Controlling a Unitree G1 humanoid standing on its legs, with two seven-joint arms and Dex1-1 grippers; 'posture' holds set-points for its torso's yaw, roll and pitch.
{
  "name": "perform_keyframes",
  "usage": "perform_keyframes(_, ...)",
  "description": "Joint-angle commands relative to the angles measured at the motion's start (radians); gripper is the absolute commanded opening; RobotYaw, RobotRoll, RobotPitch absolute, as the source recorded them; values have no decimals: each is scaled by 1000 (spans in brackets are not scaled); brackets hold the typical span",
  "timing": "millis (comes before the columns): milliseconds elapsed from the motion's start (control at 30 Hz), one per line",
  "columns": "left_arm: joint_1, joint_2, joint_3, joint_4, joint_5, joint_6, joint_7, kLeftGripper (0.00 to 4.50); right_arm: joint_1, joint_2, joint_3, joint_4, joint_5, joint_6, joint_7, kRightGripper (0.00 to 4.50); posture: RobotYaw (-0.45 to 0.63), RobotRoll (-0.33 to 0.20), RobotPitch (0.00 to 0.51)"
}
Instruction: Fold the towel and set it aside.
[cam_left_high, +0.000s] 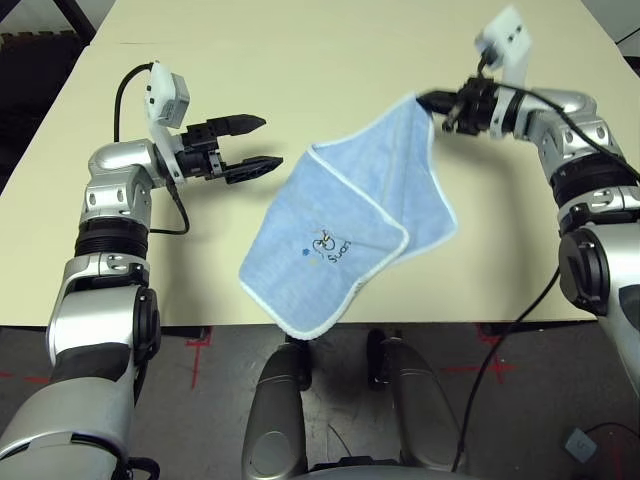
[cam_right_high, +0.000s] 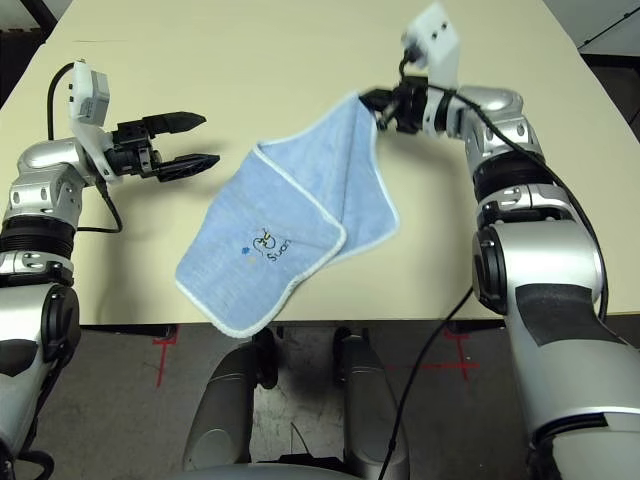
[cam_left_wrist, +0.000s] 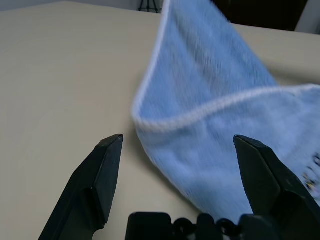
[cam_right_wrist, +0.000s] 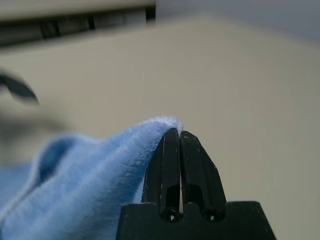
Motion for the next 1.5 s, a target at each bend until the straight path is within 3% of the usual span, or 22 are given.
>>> perform_keyframes(33,22,-11,9,-8,-13,-1,24,4500,-70,5,-58,-30,76,-51,32,24,-54,0,316)
perform_keyframes(267,17,-36,19,-17,-29,9,62,4500,-241,-7,-121,-56,166,-86,75,24,-54,0,314)
perform_keyframes(400,14,-49,26,-24,-40,15,77,4500,-312,-3,-109,-57,161,-95,77,24,-58,0,315)
perform_keyframes(767,-53,-142,72,-173,-139,158,217,4500,-235,42,-56,-50,113,-96,22,24,-30,0,314)
perform_keyframes(967,-70,-155,62,-191,-141,167,252,4500,-234,47,-56,-54,117,-93,21,24,-33,0,309)
perform_keyframes(1367,-121,-263,43,-315,-180,308,393,4500,-230,49,-57,-50,115,-102,12,24,-20,0,307)
perform_keyframes(1500,-116,-294,12,-338,-151,339,450,4500,-229,52,-56,-47,113,-104,9,24,-17,0,307)
